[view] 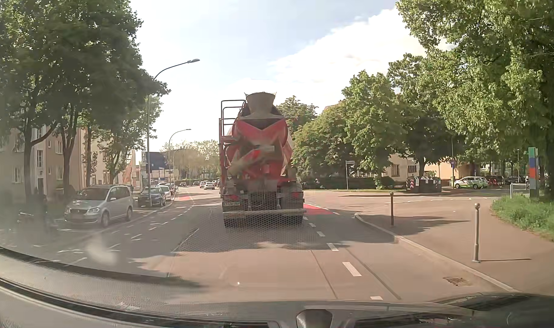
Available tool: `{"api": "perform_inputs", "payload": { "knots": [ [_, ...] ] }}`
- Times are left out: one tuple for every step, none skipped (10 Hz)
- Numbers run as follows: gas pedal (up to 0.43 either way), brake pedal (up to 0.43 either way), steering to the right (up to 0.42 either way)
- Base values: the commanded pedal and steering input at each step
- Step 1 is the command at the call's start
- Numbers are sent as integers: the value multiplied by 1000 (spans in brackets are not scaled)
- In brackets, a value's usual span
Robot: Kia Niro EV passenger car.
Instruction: Follow the waypoints while adhering to traffic rules and regulations
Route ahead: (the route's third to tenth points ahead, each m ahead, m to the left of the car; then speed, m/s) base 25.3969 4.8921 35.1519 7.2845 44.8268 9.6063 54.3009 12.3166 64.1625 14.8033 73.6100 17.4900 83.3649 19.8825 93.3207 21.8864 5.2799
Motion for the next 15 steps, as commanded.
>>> {"api": "perform_inputs", "payload": {
  "knots": [
    [20, 0, -25],
    [20, 0, -29],
    [20, 0, -31],
    [20, 0, -35],
    [20, 0, -39],
    [20, 0, -39],
    [20, 0, -39],
    [20, 0, -39],
    [20, 0, -37],
    [20, 0, -36],
    [20, 0, -36],
    [20, 0, -36],
    [20, 0, -36],
    [20, 0, -36],
    [20, 0, -36]
  ]
}}
